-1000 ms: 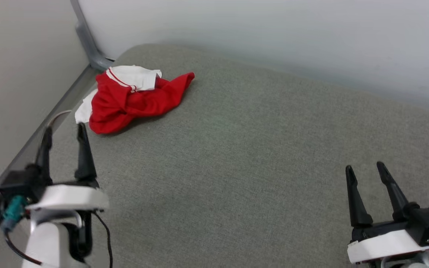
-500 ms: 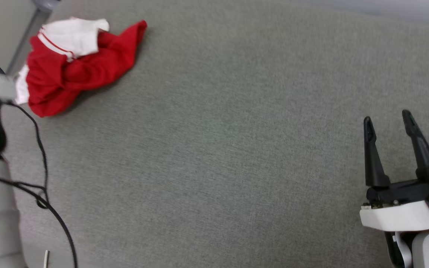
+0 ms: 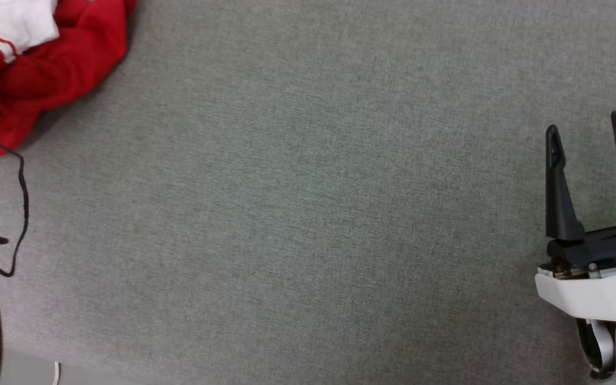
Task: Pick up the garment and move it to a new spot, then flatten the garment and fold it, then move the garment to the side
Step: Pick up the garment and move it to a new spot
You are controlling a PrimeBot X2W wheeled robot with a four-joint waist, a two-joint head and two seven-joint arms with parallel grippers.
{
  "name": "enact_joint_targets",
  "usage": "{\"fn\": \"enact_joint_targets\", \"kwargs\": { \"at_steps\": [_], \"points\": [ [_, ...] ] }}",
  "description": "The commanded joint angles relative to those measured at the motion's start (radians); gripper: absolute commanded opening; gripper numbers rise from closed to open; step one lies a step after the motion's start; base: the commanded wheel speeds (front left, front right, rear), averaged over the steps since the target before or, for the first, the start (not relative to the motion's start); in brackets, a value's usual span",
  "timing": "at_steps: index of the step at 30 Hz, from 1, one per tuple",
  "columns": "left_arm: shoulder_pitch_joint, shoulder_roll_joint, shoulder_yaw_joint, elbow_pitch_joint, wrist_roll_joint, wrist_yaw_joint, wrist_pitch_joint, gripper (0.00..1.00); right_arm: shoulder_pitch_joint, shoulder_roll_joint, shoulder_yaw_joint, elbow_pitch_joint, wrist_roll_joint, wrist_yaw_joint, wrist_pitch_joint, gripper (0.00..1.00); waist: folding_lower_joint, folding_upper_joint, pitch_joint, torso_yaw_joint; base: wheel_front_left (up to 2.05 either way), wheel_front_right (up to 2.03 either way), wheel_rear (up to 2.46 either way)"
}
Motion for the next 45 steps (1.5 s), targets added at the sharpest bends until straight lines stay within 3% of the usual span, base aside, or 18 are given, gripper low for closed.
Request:
{"fn": "enact_joint_targets", "kwargs": {
  "at_steps": [1, 11, 14, 18, 19, 20, 29, 37, 45],
  "points": [
    [-0.017, 0.012, -0.009, 0.008, -0.011, -0.001, 0.025, 1.0, -0.013, -0.008, 0.0, -0.008, -0.009, -0.001, -0.002, 1.0, -0.0002, 0.0, 0.02, -0.009, 0.0, 0.0, 0.0],
    [-0.029, 0.091, -0.126, 0.095, -0.085, -0.001, 0.328, 1.0, -0.03, -0.016, -0.003, -0.047, -0.023, -0.001, -0.002, 1.0, -0.0002, 0.0, 0.092, -0.034, 0.0, 0.0, 0.0],
    [-0.015, 0.074, -0.173, 0.098, -0.111, -0.001, 0.39, 1.0, -0.038, -0.019, -0.004, -0.055, -0.02, -0.001, -0.002, 1.0, -0.0002, 0.0, 0.109, -0.039, 0.0, 0.0, 0.0],
    [0.021, 0.049, -0.231, 0.126, -0.134, -0.001, 0.398, 1.0, -0.05, -0.017, 0.0, -0.061, -0.023, -0.001, -0.002, 1.0, -0.0002, 0.0, 0.12, -0.049, 0.0, 0.0, 0.0],
    [0.025, 0.047, -0.24, 0.131, -0.137, -0.001, 0.394, 0.67, -0.051, -0.016, 0.001, -0.062, -0.022, -0.001, -0.002, 1.0, -0.0002, 0.0, 0.119, -0.051, 0.0, 0.0, 0.0],
    [0.027, 0.048, -0.249, 0.137, -0.139, -0.001, 0.389, 0.0, -0.052, -0.014, 0.001, -0.063, -0.022, -0.001, -0.002, 1.0, -0.0002, 0.0, 0.117, -0.053, 0.0, 0.0, 0.0],
    [-0.057, 0.155, -0.32, 0.054, -0.121, -0.001, 0.263, 0.0, -0.034, 0.007, 0.004, -0.033, -0.007, -0.001, -0.002, 1.0, -0.0002, 0.0, 0.027, -0.051, 0.0, 0.0, 0.0],
    [-0.096, 0.228, -0.482, -0.106, -0.135, -0.001, 0.211, 0.0, 0.001, 0.029, 0.012, 0.003, 0.008, -0.001, -0.002, 1.0, -0.0002, 0.0, -0.108, -0.066, 0.0, 0.0, 0.0],
    [-0.154, 0.228, -0.688, -0.28, -0.158, 0.0, 0.183, 0.0, 0.033, 0.037, 0.006, 0.027, 0.023, -0.001, -0.002, 1.0, -0.0002, 0.0, -0.201, -0.103, 0.0, 0.0, 0.0]
  ]
}}
